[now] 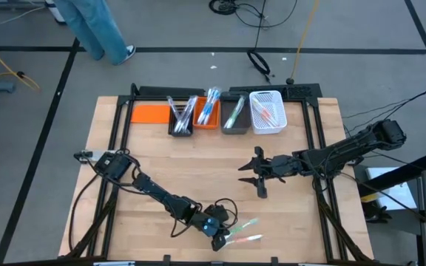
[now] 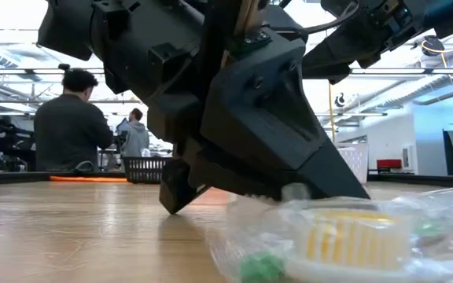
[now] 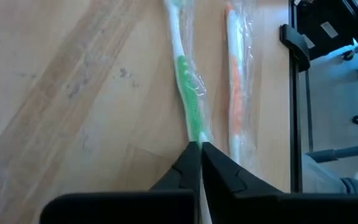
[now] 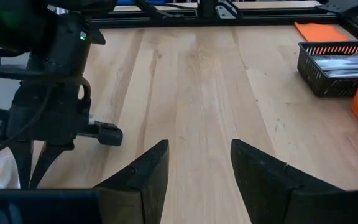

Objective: Pick & Place Toothbrushes
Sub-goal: Put the green toothbrush into the black bin

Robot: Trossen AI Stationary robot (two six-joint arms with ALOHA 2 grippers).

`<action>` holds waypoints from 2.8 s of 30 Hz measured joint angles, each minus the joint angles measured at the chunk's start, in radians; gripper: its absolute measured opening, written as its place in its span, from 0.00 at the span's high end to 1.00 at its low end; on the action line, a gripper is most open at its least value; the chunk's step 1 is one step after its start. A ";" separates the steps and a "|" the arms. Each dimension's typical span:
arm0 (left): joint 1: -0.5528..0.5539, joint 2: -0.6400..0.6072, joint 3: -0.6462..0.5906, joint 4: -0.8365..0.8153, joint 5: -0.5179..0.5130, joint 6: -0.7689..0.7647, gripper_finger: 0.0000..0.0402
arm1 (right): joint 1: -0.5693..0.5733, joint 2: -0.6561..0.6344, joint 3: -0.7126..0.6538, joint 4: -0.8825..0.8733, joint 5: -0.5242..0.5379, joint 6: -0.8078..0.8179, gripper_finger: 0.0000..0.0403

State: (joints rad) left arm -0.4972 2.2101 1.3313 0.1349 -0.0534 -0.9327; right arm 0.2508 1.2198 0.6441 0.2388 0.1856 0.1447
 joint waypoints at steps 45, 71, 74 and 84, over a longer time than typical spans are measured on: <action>-0.048 -0.373 -0.003 -0.547 -0.617 0.092 1.00 | 0.000 0.000 0.001 -0.005 -0.007 0.020 0.59; 0.107 -0.332 -0.002 -0.611 -0.282 0.138 0.58 | 0.000 0.000 0.001 -0.004 -0.005 0.020 0.59; 0.117 -0.297 -0.002 -0.606 -0.232 0.127 0.54 | 0.000 0.000 0.001 -0.005 -0.005 0.020 0.59; 0.144 -0.261 -0.002 -0.603 -0.211 0.108 0.51 | 0.000 0.000 0.000 -0.004 -0.005 0.020 0.59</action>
State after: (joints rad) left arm -0.3537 1.9496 1.3289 -0.4680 -0.2647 -0.8250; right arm 0.2508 1.2198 0.6441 0.2350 0.1808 0.1642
